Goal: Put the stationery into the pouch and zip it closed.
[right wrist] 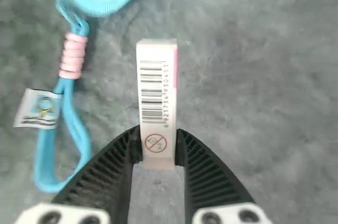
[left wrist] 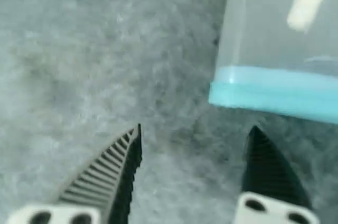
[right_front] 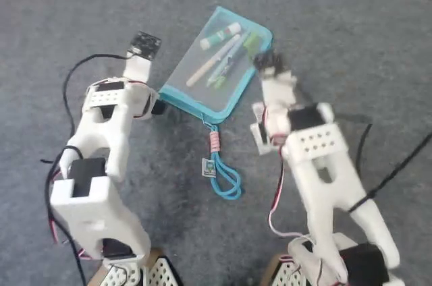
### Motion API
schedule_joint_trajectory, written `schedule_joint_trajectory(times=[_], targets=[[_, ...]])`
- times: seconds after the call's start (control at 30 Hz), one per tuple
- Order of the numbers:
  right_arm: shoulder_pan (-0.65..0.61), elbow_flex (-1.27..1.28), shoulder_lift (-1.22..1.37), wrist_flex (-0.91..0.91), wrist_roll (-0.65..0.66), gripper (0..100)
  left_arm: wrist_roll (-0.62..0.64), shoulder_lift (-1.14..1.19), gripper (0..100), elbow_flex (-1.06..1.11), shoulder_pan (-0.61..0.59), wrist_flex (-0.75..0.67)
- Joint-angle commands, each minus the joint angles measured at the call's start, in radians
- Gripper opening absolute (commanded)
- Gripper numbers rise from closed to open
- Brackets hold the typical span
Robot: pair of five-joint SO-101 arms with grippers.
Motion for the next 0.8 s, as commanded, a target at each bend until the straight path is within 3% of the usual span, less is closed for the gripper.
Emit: schedule_joint_trajectory(times=[0.0,0.1,0.33,0.63,0.77], targets=[[0.008,0.086,-0.044,-0.117,0.011,0.9,-0.009,-0.028,30,-0.054,0.014,-0.029],[0.005,0.091,0.016,-0.151,0.006,0.9,-0.009,-0.043,30,-0.044,-0.003,-0.051],[0.008,0.087,0.173,-0.271,-0.092,0.9,-0.003,0.095,30,-0.067,0.035,-0.296],[0.01,0.081,0.18,-0.274,-0.092,1.2,0.005,0.138,28,-0.163,0.066,-0.374],[0.01,0.091,0.191,-0.274,-0.092,8.8,0.061,0.138,24,-0.163,0.107,-0.454]])
